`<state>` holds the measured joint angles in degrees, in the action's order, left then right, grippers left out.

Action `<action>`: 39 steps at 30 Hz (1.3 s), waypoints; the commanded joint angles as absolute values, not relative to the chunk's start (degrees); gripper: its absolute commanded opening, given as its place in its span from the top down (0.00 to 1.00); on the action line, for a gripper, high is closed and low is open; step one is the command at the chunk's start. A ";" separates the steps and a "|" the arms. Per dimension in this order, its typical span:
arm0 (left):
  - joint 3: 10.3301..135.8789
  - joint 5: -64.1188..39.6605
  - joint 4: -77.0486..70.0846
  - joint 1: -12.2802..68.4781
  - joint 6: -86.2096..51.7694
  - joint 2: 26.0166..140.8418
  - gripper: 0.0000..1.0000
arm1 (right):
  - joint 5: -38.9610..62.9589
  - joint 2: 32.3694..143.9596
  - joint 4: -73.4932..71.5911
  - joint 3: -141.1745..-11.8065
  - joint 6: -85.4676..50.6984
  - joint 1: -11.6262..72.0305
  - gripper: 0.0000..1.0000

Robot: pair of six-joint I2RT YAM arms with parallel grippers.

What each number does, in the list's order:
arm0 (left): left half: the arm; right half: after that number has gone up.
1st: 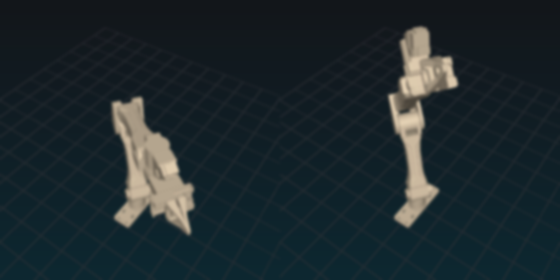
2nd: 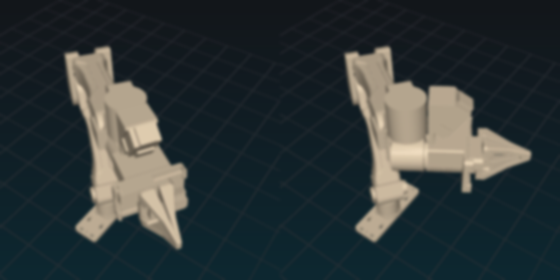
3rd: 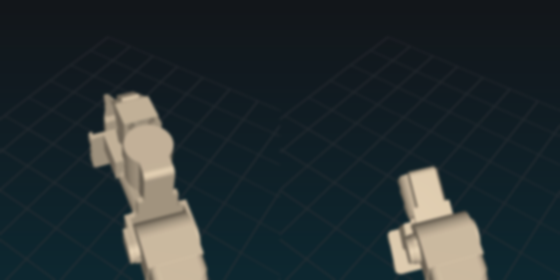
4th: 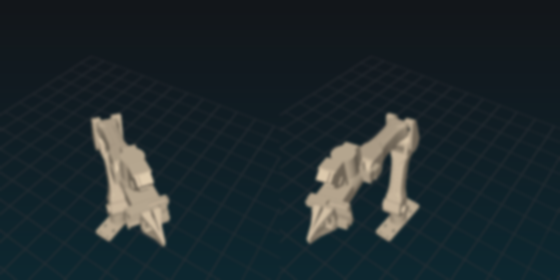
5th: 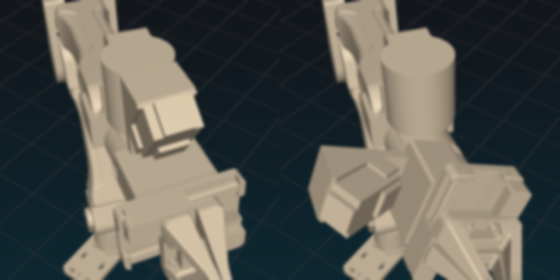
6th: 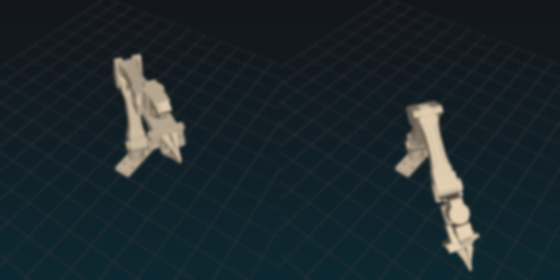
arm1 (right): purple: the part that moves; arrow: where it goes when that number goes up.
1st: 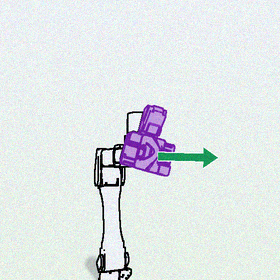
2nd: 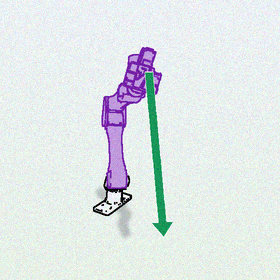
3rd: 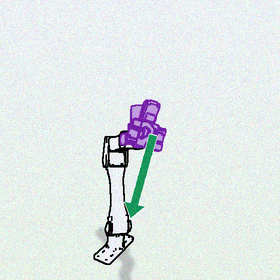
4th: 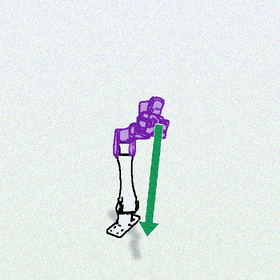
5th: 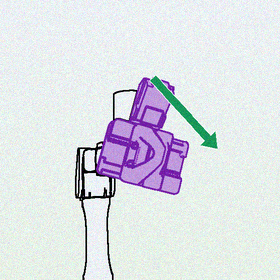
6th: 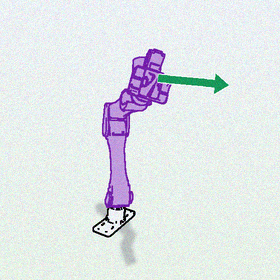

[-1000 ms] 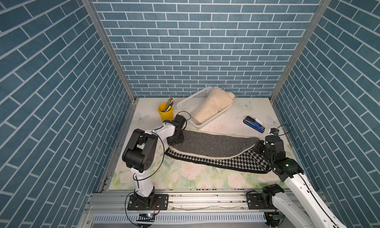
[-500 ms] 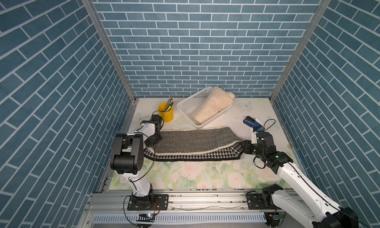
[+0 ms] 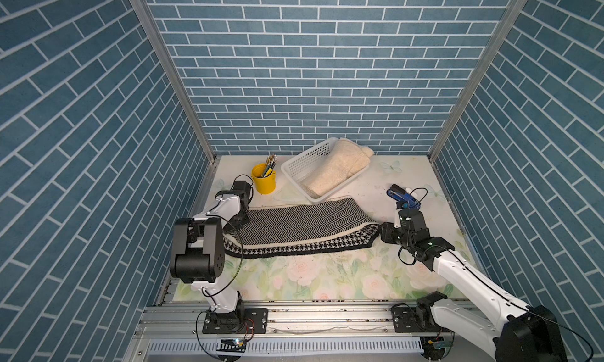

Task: Roll up the scarf and place it into the basket
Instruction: Fold the scarf at the center of the board.

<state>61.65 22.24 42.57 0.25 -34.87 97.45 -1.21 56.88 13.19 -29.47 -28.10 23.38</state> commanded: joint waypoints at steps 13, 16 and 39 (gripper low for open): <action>59.94 20.24 41.84 0.30 -33.05 95.73 1.00 | 10.44 68.07 -11.64 -21.20 -32.03 16.57 0.43; 59.99 20.22 41.84 0.28 -32.97 95.72 1.00 | 14.88 74.42 -15.85 -21.53 -33.01 15.47 0.46; 59.94 19.41 41.24 0.27 -32.64 95.02 1.00 | -34.47 55.81 23.91 -33.71 -30.82 15.71 1.00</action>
